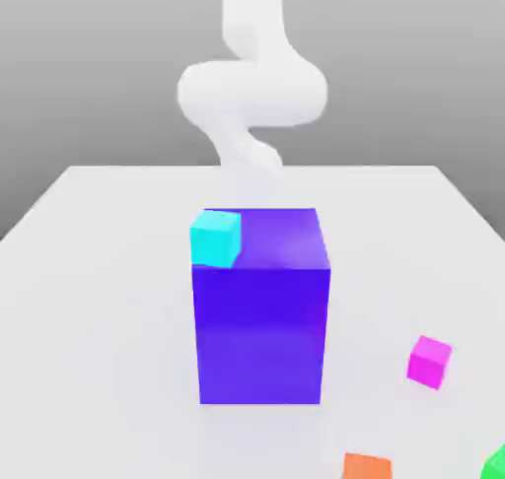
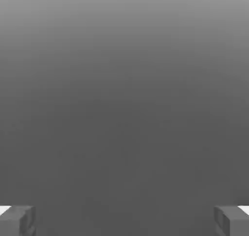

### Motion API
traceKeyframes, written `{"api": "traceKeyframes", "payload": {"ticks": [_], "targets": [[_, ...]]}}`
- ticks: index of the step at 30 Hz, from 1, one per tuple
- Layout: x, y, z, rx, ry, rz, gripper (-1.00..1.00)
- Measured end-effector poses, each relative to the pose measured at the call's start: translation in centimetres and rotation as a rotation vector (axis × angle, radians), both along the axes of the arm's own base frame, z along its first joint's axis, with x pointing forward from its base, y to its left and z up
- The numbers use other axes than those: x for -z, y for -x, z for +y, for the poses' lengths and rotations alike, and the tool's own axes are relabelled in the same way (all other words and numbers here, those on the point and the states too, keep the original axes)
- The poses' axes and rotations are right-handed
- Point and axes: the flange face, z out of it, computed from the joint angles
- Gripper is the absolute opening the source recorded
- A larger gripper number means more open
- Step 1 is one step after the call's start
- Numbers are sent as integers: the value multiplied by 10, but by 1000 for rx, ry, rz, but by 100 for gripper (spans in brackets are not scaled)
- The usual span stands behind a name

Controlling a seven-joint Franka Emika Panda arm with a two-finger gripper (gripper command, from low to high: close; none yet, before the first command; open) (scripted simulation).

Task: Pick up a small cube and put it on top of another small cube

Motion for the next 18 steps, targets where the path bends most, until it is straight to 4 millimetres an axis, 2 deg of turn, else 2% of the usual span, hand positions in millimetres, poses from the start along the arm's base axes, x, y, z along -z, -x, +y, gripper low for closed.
{"api": "traceKeyframes", "payload": {"ticks": [4, 9, 14, 18], "targets": [[85, -42, 47, -101, 114, 131, 0], [195, -62, 100, -256, 224, 284, 0], [302, -49, 149, -441, 295, 428, 0], [380, -14, 189, -620, 325, 535, 0]]}}
